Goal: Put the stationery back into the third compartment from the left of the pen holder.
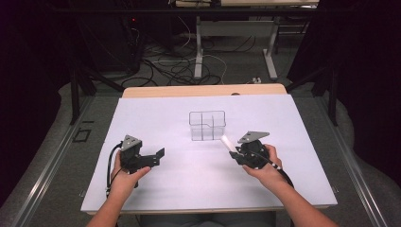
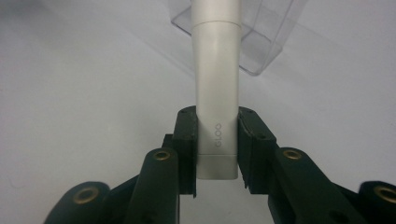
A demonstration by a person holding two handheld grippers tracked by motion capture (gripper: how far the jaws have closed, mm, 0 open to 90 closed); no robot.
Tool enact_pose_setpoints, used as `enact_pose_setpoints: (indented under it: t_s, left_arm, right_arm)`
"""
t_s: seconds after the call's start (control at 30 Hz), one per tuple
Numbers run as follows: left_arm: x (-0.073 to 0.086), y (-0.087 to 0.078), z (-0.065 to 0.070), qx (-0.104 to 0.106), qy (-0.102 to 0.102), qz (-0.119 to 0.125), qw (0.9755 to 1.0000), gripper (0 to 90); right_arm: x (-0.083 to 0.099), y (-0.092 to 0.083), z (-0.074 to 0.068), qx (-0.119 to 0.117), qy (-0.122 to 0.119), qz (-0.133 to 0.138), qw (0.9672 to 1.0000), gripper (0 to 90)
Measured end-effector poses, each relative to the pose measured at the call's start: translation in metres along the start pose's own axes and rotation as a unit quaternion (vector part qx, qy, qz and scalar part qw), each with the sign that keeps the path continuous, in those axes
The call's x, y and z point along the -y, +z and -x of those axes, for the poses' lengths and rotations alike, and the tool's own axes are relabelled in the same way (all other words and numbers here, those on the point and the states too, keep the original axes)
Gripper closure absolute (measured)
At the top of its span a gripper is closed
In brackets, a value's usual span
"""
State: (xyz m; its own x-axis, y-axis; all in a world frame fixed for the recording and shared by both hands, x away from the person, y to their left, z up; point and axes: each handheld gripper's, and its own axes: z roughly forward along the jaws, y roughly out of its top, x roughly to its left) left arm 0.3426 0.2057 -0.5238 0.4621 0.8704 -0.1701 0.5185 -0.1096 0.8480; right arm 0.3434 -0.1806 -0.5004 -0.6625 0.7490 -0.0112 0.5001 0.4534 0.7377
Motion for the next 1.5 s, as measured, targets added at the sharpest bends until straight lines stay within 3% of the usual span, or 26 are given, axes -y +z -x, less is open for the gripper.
enact_pose_setpoints:
  t_s: [0.07,0.2,0.27,0.43,0.63,0.87,0.93,1.0,1.1,1.13,1.23,1.33,1.43,1.5]
  left_arm:
    - [-0.001,0.000,0.007,0.010,0.003,0.005,0.9999,0.2]
    - [-0.004,0.003,0.021,0.036,0.004,0.008,0.9993,0.2]
    - [-0.006,0.004,0.029,0.052,-0.003,0.014,0.9985,0.2]
    - [-0.016,0.006,0.048,0.090,-0.015,0.027,0.9955,0.5]
    - [-0.028,0.012,0.064,0.133,-0.037,0.024,0.9901,5.1]
    - [-0.043,0.019,0.075,0.158,-0.059,0.038,0.9849,16.0]
    - [-0.045,0.021,0.079,0.164,-0.061,0.043,0.9836,16.9]
    - [-0.048,0.022,0.082,0.162,-0.055,0.037,0.9845,17.4]
    - [-0.050,0.026,0.087,0.172,-0.055,0.036,0.9830,25.0]
    - [-0.051,0.027,0.088,0.168,-0.053,0.038,0.9837,24.9]
    - [-0.053,0.028,0.093,0.174,-0.060,0.044,0.9820,26.3]
    - [-0.056,0.029,0.098,0.188,-0.081,0.034,0.9781,27.6]
    - [-0.057,0.033,0.103,0.214,-0.103,0.017,0.9713,37.1]
    - [-0.058,0.036,0.105,0.225,-0.109,0.001,0.9683,38.6]
  right_arm:
    - [-0.002,-0.003,-0.003,-0.005,0.000,0.002,1.0000,70.8]
    - [-0.004,-0.007,-0.010,-0.007,-0.006,0.038,0.9992,70.8]
    - [-0.005,-0.009,-0.011,-0.009,-0.006,0.034,0.9994,70.8]
    - [-0.009,-0.010,-0.018,-0.009,-0.014,0.063,0.9979,70.8]
    - [-0.016,-0.009,-0.025,-0.009,-0.027,0.072,0.9970,70.8]
    - [-0.033,-0.002,-0.031,-0.012,-0.042,0.073,0.9964,70.8]
    - [-0.034,0.000,-0.032,-0.013,-0.035,0.086,0.9956,70.8]
    - [-0.033,0.001,-0.032,-0.010,-0.032,0.097,0.9947,70.8]
    - [-0.029,0.002,-0.032,-0.010,-0.023,0.100,0.9947,70.8]
    - [-0.029,0.002,-0.032,-0.009,-0.025,0.101,0.9945,70.8]
    - [-0.027,0.001,-0.032,-0.006,-0.023,0.111,0.9935,70.8]
    - [-0.025,-0.001,-0.033,-0.004,-0.020,0.107,0.9940,70.8]
    - [-0.025,-0.002,-0.034,-0.004,-0.015,0.109,0.9939,70.8]
    - [-0.025,-0.002,-0.035,-0.003,-0.015,0.111,0.9937,70.8]
